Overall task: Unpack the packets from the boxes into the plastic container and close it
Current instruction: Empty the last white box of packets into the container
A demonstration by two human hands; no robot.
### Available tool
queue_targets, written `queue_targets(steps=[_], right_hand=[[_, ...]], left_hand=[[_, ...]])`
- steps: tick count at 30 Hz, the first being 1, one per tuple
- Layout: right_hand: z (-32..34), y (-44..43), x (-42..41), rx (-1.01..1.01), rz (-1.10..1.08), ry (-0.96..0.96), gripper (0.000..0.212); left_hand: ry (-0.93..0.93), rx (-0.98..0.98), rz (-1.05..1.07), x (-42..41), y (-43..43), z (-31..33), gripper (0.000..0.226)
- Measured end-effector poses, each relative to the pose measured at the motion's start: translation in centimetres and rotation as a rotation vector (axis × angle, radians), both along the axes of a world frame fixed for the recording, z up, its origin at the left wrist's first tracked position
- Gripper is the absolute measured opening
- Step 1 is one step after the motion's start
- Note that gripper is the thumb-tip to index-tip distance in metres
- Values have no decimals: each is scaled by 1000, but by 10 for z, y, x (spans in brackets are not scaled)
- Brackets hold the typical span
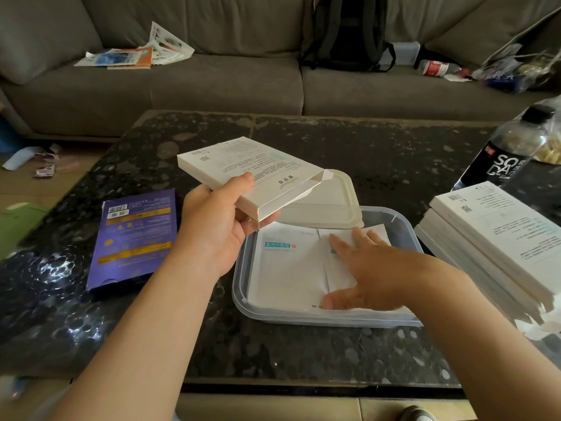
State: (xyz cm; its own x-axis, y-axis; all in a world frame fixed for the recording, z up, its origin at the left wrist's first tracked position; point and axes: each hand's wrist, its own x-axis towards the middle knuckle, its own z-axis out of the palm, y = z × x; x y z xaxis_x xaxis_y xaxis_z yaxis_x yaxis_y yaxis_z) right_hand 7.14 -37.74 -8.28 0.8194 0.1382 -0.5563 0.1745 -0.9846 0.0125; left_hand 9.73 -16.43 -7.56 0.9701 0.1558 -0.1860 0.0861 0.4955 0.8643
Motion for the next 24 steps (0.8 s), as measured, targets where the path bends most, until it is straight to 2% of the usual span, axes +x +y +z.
queue_targets(steps=[8,15,21,23,24], right_hand=[[-9,-3,0,-50,4,46,125],[-9,-5,1,-25,-10,98,123],[-12,-5,3,-19,-5,58,124],[-2,-1,2,63,-11,-51,110],[4,2,3,160,-37,-136,92]], left_hand=[[-5,12,-12,-1,0,-1,35],[-2,18,-20,-2,0,-1,37],[-1,24,-18,-1,-1,-3,37],[0,29,-7,0,-2,-3,37],[1,27,2,1,-3,-3,37]])
